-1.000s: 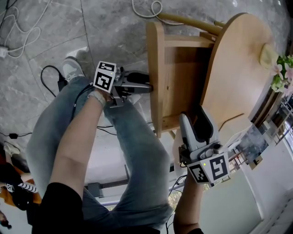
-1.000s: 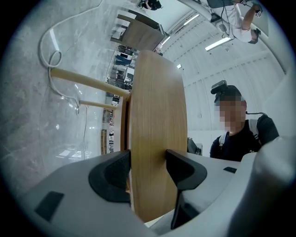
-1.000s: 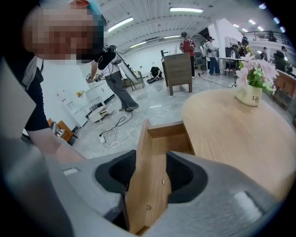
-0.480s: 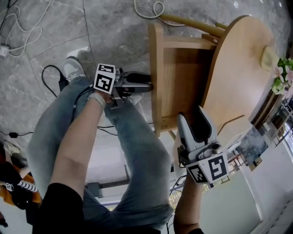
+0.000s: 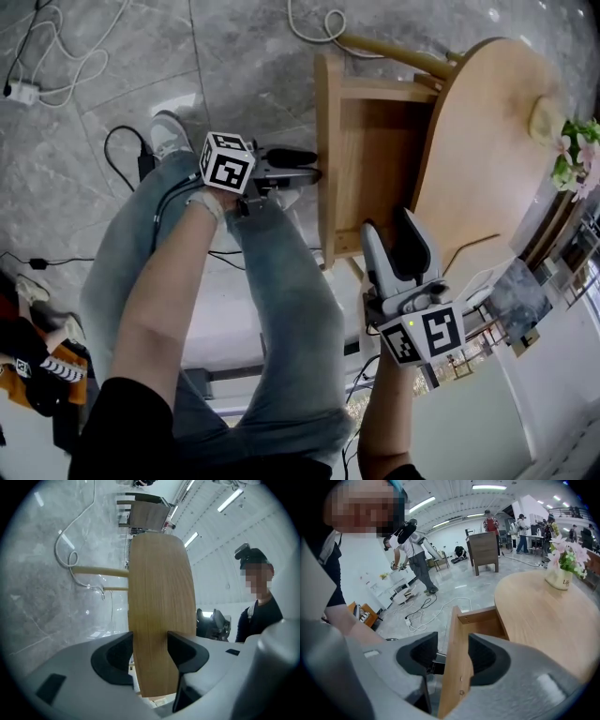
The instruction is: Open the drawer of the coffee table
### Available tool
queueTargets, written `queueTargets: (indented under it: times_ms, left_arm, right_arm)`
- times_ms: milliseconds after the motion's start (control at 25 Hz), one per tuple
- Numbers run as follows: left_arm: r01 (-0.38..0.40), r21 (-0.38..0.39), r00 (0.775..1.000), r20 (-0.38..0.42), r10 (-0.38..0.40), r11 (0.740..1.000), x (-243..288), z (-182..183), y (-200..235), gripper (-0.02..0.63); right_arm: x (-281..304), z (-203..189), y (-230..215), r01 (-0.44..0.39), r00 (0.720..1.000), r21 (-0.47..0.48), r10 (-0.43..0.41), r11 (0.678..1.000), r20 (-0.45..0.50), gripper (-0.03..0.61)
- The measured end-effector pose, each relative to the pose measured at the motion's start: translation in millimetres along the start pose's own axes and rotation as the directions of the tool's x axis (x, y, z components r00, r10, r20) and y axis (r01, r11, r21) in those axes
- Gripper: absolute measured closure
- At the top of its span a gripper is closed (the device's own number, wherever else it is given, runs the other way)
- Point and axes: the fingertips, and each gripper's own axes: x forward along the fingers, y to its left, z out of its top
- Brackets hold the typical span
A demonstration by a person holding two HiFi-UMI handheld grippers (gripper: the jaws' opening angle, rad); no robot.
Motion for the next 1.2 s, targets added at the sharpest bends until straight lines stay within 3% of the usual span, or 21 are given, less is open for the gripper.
queueTargets:
  times_ms: [200, 360, 560, 680, 1040, 1200]
  left_arm:
    - [-0.077, -0.006, 0.997, 0.002, 0.077, 0.997, -8, 4, -20, 0.417]
    - [-0.133, 0.051, 0.990, -0.031, 0.135, 0.990, -14, 5, -50, 0.465]
    - [-0.218, 0.093, 0.976, 0.007, 0.218, 0.972, -28, 17, -96, 0.563]
    - [-0.261, 0.139, 0.965, 0.020, 0.261, 0.955, -41, 27, -123, 0.586]
    - [-0.403, 0.257, 0.915, 0.107, 0.389, 0.878, -76, 71, -224, 0.598]
    - [-0.431, 0.369, 0.898, 0.092, 0.429, 0.823, -77, 82, -283, 0.600]
  right_arm:
    - [-13, 14, 13, -0.019, 1.000, 0.002, 0.019, 1.000, -0.009, 0.376]
    - [-22, 25, 23, -0.022, 1.000, 0.011, 0.022, 1.000, -0.007, 0.376]
    - [-31, 35, 41, -0.045, 0.999, 0.018, 0.045, 0.999, -0.015, 0.377]
    - [-33, 46, 53, -0.062, 0.998, 0.013, 0.062, 0.998, -0.012, 0.388]
    - [-61, 97, 90, -0.076, 0.997, -0.003, 0.076, 0.997, 0.031, 0.405]
    - [-80, 123, 104, -0.072, 0.996, -0.001, 0.072, 0.997, 0.061, 0.449]
